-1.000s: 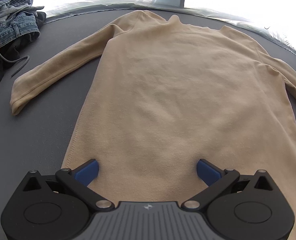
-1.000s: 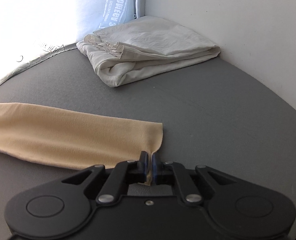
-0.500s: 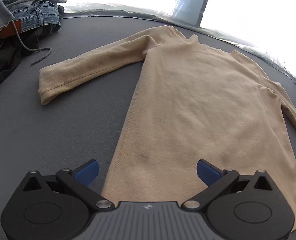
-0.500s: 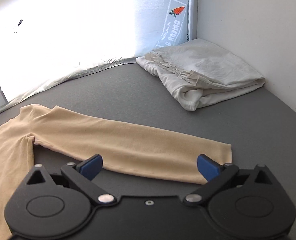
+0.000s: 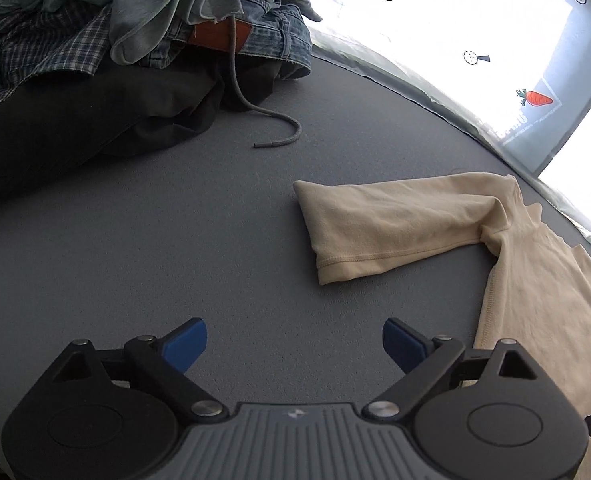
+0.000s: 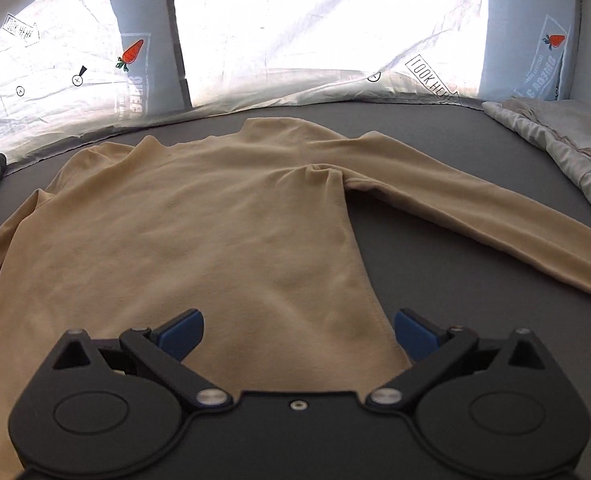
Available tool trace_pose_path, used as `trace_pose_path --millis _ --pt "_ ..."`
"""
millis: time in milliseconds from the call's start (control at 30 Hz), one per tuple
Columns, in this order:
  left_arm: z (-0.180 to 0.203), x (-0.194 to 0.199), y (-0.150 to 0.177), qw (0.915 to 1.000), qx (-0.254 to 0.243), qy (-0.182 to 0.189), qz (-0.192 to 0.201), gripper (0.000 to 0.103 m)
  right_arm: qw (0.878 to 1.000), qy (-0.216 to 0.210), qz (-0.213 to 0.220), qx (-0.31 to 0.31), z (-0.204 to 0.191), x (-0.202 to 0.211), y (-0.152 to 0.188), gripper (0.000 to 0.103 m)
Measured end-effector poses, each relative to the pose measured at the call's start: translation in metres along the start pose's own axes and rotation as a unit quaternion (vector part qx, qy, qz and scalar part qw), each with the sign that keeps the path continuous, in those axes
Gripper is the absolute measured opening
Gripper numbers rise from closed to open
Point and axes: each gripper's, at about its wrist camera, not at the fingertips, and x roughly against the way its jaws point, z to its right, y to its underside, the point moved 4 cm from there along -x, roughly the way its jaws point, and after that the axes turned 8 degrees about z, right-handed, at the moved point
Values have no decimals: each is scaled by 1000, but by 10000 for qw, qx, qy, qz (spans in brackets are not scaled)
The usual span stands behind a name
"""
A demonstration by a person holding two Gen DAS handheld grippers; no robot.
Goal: Fold clothes
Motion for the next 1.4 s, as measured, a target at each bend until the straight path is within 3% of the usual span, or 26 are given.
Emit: trace_pose_path --millis 133,400,500,567,667,833,933,1033,1167,1300,1400 --pt "2 -20 -18 9998 102 188 27 81 9987 154 474 101 1 3 13 103" --pt "27 -71 -41 9983 112 566 -121 75 9988 158 465 58 2 3 12 103" --pt "37 -81 -40 9974 -77 700 -145 55 9988 166 466 59 2 3 12 103" --pt "42 -81 -42 9973 -347 647 -37 30 9987 177 466 68 1 3 12 103" --pt "53 -78 -48 9950 -729 645 222 8 9987 192 462 71 0 2 12 103" --pt "85 -59 -69 9826 -1273 1006 905 7 9987 204 461 64 0 3 12 103" --pt "127 -47 -69 9666 -1706 1564 1100 7 9987 202 462 59 1 3 12 103" --pt "164 -49 -49 9483 -2040 2335 681 9 9987 197 460 50 1 3 12 103" --pt "185 -80 -8 9439 -2194 2459 -204 14 9987 191 460 43 1 3 11 103" --pt "184 -73 3 9376 -2418 2495 -125 21 9987 188 462 35 1 3 11 103" --pt "175 -59 -7 9414 -2149 2598 -76 39 9987 189 462 32 1 3 11 103"
